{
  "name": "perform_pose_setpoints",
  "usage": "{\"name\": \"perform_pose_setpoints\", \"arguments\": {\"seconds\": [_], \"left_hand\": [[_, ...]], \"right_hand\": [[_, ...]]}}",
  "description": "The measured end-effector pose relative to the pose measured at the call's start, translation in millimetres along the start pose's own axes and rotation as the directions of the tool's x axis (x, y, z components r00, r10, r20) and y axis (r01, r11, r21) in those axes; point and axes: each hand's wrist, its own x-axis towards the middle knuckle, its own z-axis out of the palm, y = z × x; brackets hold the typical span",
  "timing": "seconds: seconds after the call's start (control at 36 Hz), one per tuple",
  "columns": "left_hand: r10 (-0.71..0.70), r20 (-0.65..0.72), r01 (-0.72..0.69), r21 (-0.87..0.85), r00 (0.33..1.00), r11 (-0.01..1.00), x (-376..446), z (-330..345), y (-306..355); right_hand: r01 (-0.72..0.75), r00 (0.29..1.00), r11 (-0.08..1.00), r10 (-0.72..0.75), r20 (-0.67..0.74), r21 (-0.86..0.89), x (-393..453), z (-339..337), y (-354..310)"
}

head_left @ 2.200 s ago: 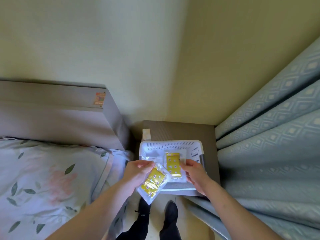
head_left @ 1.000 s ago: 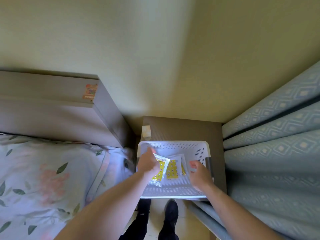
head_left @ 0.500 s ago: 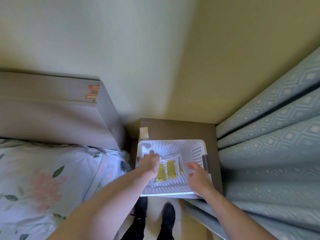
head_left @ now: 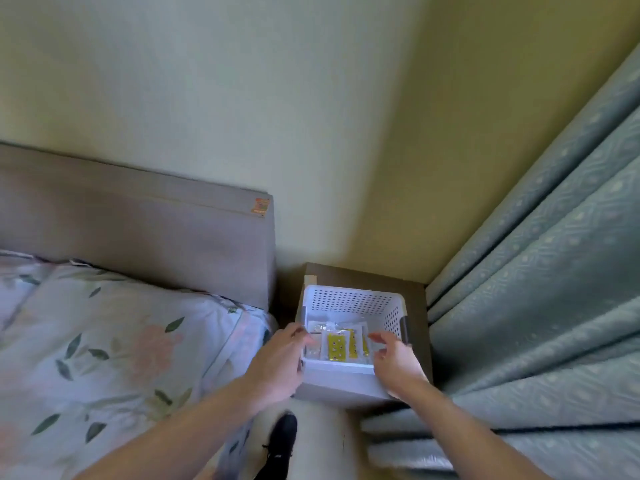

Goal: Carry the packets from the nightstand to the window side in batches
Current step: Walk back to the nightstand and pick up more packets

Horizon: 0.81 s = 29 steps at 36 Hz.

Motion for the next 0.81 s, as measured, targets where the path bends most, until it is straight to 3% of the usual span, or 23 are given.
{"name": "perform_pose_setpoints", "arguments": {"seconds": [0.25,0.58,0.81], "left_hand": [[-0.167,-0.128,0.163,-0.042,0.978,0.986,-167.8,-18.0,14.3],[-0.304,-0.294,0.287,-0.102,0.906,0.952,-376.3,-45.0,1.7],[-0.327,-0.325,0.319,-0.080,0.887,0.944,-543.9,-51.5,-43.1]], "right_hand": [[0.289,0.956,0.953,-0.284,0.065,-0.086,-116.9,29.5,-17.0],[0.490,0.871,0.862,-0.477,0.120,-0.132,-307.7,110.1,-53.6],[0.571,0.818,0.815,-0.554,0.153,-0.101,-427.3,212.4,-66.9]]}}
